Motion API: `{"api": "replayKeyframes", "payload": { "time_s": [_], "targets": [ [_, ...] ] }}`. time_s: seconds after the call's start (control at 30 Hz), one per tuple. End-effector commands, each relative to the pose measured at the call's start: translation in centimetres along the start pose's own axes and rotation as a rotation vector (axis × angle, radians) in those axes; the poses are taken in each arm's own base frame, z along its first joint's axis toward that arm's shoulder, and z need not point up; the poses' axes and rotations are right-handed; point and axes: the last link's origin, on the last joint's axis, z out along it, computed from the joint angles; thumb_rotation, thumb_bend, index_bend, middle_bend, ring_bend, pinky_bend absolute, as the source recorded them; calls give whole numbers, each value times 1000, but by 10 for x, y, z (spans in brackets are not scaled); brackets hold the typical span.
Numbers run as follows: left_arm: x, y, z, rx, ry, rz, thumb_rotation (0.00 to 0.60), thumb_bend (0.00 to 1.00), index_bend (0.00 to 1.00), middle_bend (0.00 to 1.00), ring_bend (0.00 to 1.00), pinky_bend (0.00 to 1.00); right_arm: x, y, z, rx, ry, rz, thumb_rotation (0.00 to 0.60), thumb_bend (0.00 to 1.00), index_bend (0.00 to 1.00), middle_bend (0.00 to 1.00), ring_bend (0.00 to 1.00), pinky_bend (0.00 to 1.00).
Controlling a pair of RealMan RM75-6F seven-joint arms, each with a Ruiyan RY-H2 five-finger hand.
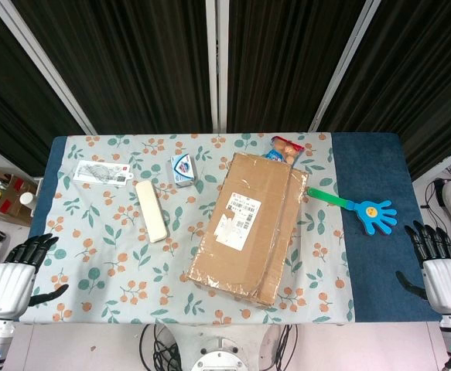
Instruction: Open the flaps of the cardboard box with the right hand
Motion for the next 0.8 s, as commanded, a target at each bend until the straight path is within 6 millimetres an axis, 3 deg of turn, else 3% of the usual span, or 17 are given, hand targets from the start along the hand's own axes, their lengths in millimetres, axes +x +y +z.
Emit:
{"api": "replayKeyframes", "payload": {
  "time_s": [0.03, 0.17, 0.27, 0.33, 0.47, 0.8],
  "targets": [
    [0, -2, 0, 2, -3, 7, 506, 0, 144, 134, 139, 232, -1, -1, 1, 3, -1, -2, 600, 151, 0, 0, 0, 0],
    [-3, -2, -2, 3, -15, 20, 510, 0, 144, 135, 139, 232, -1, -2, 0, 11, -2, -3, 600, 150, 0, 0, 0, 0],
    [-4, -3, -4, 2, -30, 37, 559, 0, 144, 135, 139, 232, 1, -5, 0, 22, 1, 3, 600, 151, 0, 0, 0, 0],
    [-3, -4, -3, 5, -41, 51, 591, 0, 144, 135, 139, 232, 5, -13, 2, 43, 10, 24, 600, 150, 0, 0, 0, 0],
    [0, -6, 0, 13, -37, 57, 600, 0, 144, 135, 139, 232, 15, -32, 14, 116, 33, 42, 600, 150, 0, 0, 0, 0],
    [-7, -5, -3, 10, -48, 45, 600, 0, 144, 135, 139, 232, 39, -125, 73, 401, 58, -18, 600, 151, 0, 0, 0, 0]
  ]
}}
